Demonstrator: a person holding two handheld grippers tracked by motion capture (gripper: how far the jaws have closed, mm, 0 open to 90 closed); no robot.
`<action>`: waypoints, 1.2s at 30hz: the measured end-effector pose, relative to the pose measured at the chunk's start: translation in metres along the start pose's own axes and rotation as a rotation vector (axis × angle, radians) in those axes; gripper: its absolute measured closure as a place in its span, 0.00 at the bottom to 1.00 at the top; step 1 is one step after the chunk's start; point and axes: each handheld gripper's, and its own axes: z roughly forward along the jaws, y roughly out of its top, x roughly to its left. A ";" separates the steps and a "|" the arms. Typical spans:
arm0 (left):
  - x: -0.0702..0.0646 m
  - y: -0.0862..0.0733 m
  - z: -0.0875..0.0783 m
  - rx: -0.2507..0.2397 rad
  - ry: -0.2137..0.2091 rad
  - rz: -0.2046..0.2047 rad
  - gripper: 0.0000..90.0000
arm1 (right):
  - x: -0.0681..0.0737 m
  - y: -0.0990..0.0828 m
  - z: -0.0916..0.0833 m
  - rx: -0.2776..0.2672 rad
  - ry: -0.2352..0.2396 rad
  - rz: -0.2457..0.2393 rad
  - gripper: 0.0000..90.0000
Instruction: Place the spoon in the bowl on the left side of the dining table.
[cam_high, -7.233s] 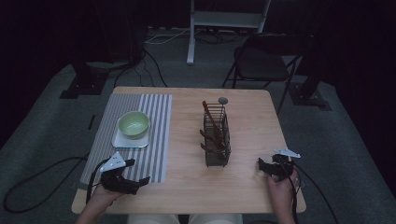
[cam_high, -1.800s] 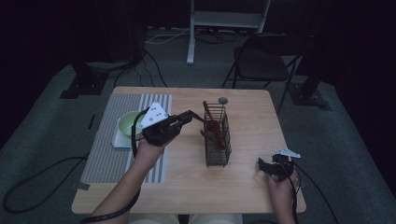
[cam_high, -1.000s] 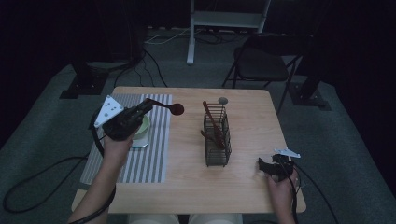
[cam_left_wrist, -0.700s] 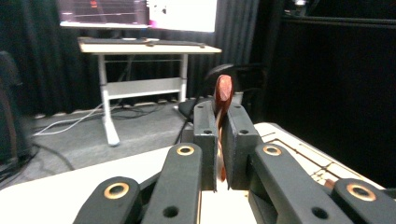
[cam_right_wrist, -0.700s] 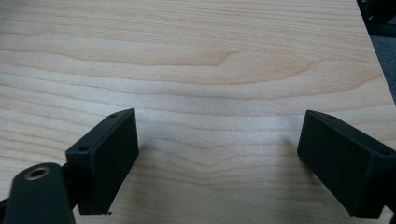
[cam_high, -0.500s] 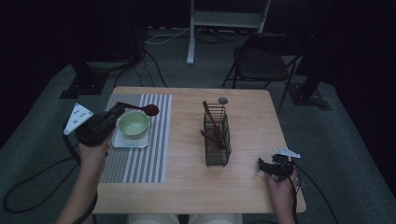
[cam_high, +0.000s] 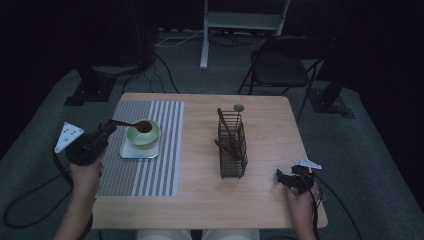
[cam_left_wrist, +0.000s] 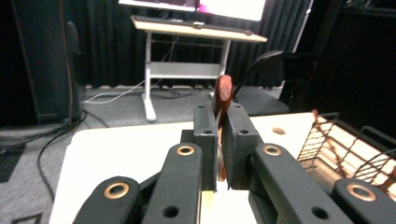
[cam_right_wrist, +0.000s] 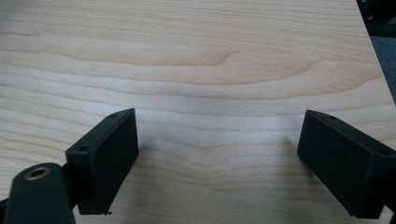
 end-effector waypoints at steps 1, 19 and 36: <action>0.002 -0.003 0.000 0.003 0.007 -0.010 0.95 | 0.000 0.000 0.000 0.000 0.000 0.000 0.13; 0.024 -0.055 0.015 0.076 0.100 -0.119 0.94 | 0.000 0.000 0.000 0.000 0.000 -0.001 0.13; 0.016 -0.082 0.037 0.157 0.133 -0.138 0.94 | 0.000 0.000 0.000 0.000 0.000 -0.001 0.13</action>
